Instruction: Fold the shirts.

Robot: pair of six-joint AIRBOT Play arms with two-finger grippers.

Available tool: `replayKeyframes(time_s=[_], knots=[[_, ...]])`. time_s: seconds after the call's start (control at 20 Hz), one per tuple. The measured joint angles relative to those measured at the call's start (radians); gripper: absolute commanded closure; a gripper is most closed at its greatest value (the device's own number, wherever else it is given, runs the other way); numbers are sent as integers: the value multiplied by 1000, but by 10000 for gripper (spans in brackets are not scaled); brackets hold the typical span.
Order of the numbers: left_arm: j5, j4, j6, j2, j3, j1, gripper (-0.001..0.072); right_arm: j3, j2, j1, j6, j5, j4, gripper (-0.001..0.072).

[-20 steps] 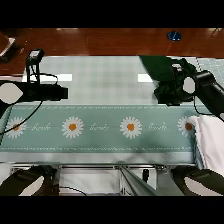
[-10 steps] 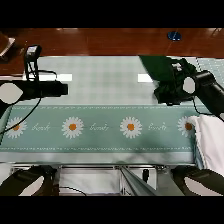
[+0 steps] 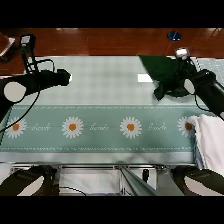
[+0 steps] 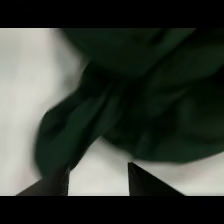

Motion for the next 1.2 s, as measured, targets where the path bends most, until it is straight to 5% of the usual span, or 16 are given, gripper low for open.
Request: replayKeyframes(time_s=[0.25,0.65,0.75,0.8,1.2], knots=[[39,0,8,-105,0,0,198,156,-159,-168,99,-109,-23,295],[51,0,11,-210,0,0,198,424,-516,-302,-34,-19,274,319],[48,0,11,-215,0,0,198,443,-559,-309,-74,27,341,622],[42,0,11,-216,0,0,198,449,-573,-313,-97,59,377,690],[-281,-9,48,-66,-28,94,198,512,-348,-320,-340,243,629,690]])
